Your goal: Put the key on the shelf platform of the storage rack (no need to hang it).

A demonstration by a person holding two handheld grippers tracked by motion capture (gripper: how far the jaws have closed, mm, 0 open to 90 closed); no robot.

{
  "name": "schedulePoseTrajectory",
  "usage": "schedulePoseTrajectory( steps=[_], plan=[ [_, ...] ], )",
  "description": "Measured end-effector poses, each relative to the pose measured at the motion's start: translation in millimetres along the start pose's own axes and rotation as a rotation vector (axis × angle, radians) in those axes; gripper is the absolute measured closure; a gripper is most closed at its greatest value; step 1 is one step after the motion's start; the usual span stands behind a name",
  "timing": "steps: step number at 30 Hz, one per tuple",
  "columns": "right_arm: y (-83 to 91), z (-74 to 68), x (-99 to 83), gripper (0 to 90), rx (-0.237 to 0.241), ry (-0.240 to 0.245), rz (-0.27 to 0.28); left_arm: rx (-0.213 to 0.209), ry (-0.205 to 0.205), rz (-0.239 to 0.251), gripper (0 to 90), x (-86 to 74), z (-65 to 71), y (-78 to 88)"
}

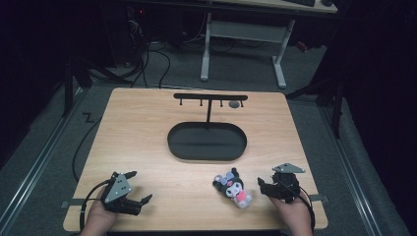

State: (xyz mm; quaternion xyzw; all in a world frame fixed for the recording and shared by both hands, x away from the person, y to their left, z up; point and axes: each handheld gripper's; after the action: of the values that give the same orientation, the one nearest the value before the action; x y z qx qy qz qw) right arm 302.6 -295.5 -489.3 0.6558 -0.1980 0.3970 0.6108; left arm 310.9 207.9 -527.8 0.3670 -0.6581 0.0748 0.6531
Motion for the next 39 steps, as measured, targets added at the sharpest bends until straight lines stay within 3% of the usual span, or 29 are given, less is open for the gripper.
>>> schedulePoseTrajectory(
  steps=[6,12,17,28,39],
  plan=[
    [-0.5,4.1,-2.0,26.2,0.035,0.006,-0.031,0.001,-0.006,-0.013,5.9,-0.9,1.3,-1.2],
    [-6.6,8.5,-1.6,25.3,0.058,-0.021,-0.058,0.005,-0.001,-0.008,5.9,-1.5,0.1,1.2],
    [-14.4,8.1,1.8,24.9,0.076,0.002,-0.135,0.009,-0.002,-0.005,5.9,-2.0,-1.7,2.5],
    [-12.7,6.9,17.4,24.8,0.081,0.027,-0.206,0.005,-0.006,-0.003,5.9,-1.1,-2.9,2.1],
    [-10.0,7.4,28.3,24.5,0.074,0.088,-0.313,0.002,-0.007,-0.004,5.9,-0.8,-2.2,1.7]
  ],
)
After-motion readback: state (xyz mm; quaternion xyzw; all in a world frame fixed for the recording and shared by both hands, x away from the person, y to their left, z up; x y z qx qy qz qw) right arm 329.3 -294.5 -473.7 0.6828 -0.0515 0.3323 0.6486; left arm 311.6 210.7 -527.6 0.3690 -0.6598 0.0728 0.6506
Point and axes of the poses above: each handheld gripper's, and its own axes: y roughly backward along the jaws, x roughly out of its top, z roughly to its right, and after that the axes turned 9 degrees about z, right-handed
